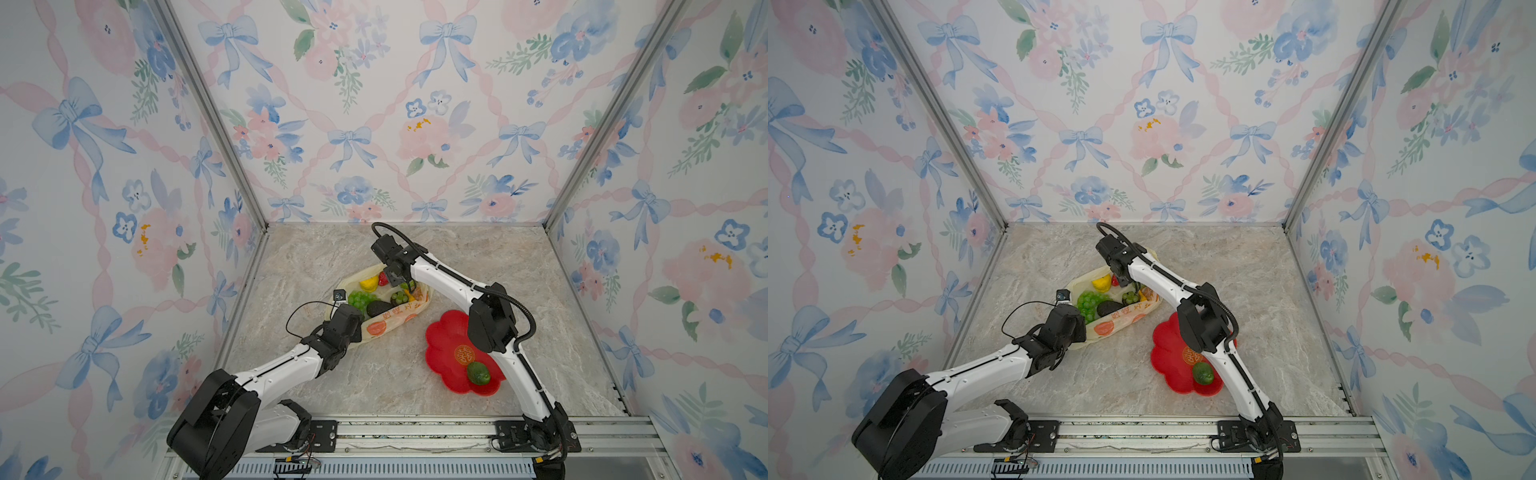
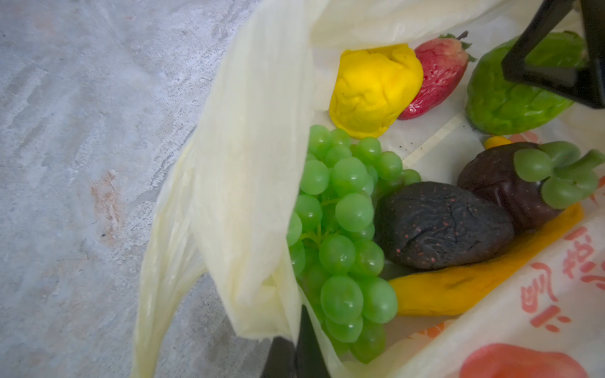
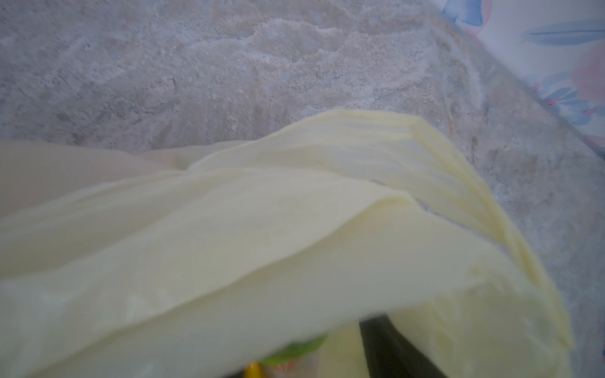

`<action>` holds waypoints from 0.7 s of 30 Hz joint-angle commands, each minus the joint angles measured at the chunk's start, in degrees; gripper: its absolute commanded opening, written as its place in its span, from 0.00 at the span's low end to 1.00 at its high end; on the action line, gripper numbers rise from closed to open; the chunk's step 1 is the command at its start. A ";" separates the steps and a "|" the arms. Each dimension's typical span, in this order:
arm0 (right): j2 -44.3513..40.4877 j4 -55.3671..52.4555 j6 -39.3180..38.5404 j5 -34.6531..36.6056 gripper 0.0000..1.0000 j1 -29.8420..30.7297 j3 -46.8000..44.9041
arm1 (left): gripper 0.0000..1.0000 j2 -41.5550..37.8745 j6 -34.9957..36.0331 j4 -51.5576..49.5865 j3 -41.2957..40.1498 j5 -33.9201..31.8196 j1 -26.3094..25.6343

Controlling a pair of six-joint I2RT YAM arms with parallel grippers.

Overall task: Take fruits out of the plastic bag
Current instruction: Pick up the fruit from the plastic bag.

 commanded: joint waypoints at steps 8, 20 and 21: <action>-0.27 0.76 0.12 -1.33 0.74 0.44 -1.94 | 0.00 0.36 1.10 0.41 -0.04 0.12 -0.36; 0.43 1.88 -1.16 0.98 0.72 1.30 -3.13 | 0.00 0.27 1.07 0.33 -0.11 0.14 -0.36; 0.71 1.86 -1.04 0.58 0.72 1.34 -3.15 | 0.00 0.23 1.13 0.34 -0.11 0.11 -0.39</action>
